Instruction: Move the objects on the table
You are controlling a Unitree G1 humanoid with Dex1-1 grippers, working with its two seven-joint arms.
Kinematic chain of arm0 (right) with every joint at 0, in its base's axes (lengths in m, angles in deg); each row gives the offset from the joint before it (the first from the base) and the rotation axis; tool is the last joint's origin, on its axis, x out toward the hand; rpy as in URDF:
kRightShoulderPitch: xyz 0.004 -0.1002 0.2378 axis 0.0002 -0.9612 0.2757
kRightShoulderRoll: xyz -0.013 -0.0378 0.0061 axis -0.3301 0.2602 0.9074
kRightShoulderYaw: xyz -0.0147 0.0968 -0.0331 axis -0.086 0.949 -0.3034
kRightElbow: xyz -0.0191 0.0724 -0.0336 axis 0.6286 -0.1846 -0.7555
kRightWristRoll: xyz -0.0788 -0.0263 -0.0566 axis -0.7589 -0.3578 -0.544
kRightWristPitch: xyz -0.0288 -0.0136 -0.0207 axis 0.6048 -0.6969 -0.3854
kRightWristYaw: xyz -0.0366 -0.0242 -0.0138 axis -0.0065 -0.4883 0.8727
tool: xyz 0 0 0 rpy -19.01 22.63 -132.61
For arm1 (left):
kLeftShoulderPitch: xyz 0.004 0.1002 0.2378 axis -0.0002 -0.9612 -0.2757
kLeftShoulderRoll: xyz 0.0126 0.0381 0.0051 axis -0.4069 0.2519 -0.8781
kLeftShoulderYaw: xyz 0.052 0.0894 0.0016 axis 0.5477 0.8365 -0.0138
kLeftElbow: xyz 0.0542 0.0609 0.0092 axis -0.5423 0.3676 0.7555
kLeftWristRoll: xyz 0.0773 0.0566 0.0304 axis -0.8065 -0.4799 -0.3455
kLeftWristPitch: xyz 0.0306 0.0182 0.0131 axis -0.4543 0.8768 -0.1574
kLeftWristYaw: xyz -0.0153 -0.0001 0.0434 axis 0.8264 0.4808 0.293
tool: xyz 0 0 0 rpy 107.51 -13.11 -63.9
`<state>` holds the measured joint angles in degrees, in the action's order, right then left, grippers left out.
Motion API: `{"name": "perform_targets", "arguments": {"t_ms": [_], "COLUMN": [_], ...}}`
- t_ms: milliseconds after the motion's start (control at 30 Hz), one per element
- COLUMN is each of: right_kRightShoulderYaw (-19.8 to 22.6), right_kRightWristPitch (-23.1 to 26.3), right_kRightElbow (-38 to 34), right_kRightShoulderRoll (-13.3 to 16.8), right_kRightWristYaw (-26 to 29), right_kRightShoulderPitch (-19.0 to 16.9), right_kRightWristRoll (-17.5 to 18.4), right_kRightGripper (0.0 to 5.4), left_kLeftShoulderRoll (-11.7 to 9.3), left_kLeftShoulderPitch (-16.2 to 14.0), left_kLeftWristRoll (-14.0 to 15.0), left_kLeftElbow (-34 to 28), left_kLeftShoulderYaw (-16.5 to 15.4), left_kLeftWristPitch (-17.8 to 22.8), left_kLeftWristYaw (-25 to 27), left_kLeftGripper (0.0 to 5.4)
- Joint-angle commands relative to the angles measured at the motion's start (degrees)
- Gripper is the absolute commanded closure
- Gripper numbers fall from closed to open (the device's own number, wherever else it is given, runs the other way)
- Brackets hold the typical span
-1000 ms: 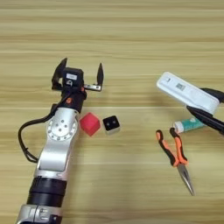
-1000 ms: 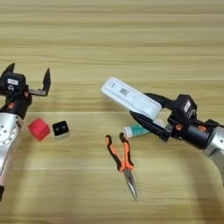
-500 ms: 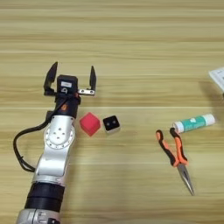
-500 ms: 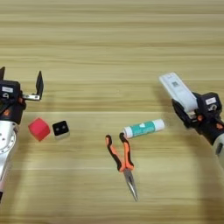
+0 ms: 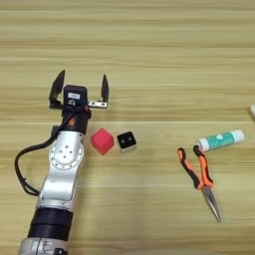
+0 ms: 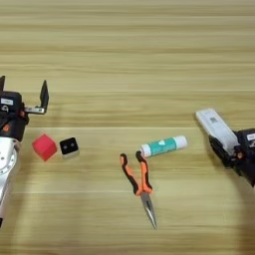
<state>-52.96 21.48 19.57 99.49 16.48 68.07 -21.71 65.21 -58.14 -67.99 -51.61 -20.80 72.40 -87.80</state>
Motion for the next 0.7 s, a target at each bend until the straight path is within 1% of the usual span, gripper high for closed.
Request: {"name": "perform_targets", "arguments": {"t_ms": [33, 133, 300, 333, 367, 433, 500, 533, 567, 700], "right_kRightShoulderYaw": [-0.59, -1.02, -1.47, -1.51, -1.54, -1.64, -1.61, -1.56, -1.48, -0.25], "right_kRightWristPitch": [-0.83, -0.88, -1.08, -1.1, -1.11, -1.1, -1.2, -1.35, -1.46, -2.57], "right_kRightElbow": [1.83, 2.82, 3.33, 3.17, 3.02, 2.55, 2.19, 1.86, 1.49, -1.22], "right_kRightShoulderRoll": [-0.25, -0.39, -0.46, -0.49, -0.51, -0.49, -0.48, -0.48, -0.5, -0.63], "right_kRightWristYaw": [0.71, 0.91, 1.23, 1.28, 1.3, 1.54, 1.49, 1.44, 1.34, 0.24], "right_kRightShoulderPitch": [0.07, 0.04, -0.14, -0.28, -0.38, -0.51, -0.51, -0.45, -0.38, 0.31], "right_kRightWristRoll": [-0.52, -0.74, -0.78, -0.72, -0.7, -0.59, -0.53, -0.51, -0.46, 0.17], "right_kRightGripper": [2.49, 2.49, 2.49, 2.13, 2.09, 1.77, 1.52, 1.48, 1.28, 0.79], "left_kLeftShoulderRoll": [-0.29, -0.2, 0.05, 0.12, 0.29, 0.58, 0.66, 0.73, 0.82, 1.03], "left_kLeftShoulderPitch": [0.5, 0.41, -0.77, -0.98, -1.16, -1.8, -2.46, -2.89, -3.26, -4.09], "left_kLeftWristRoll": [0.59, 1.12, 1.33, 1.45, 1.88, 2.8, 3.08, 3.16, 3.32, 3.75], "left_kLeftElbow": [-0.53, -0.86, -1.58, -1.72, -1.88, -2.45, -2.82, -2.99, -3.13, -3.48], "left_kLeftShoulderYaw": [-0.36, -0.53, -0.57, -0.64, -0.75, -0.96, -0.99, -0.95, -0.93, -0.89], "left_kLeftWristPitch": [0.22, 0.85, 1.32, 1.53, 2.07, 3.13, 3.49, 3.51, 3.59, 3.75], "left_kLeftWristYaw": [0.61, 0.93, 1.37, 1.45, 1.61, 1.93, 2.01, 2.02, 2.04, 2.23], "left_kLeftGripper": [0.0, 0.0, 0.0, 0.0, 0.0, 0.0, 0.0, 0.0, 0.0, 0.0]}}
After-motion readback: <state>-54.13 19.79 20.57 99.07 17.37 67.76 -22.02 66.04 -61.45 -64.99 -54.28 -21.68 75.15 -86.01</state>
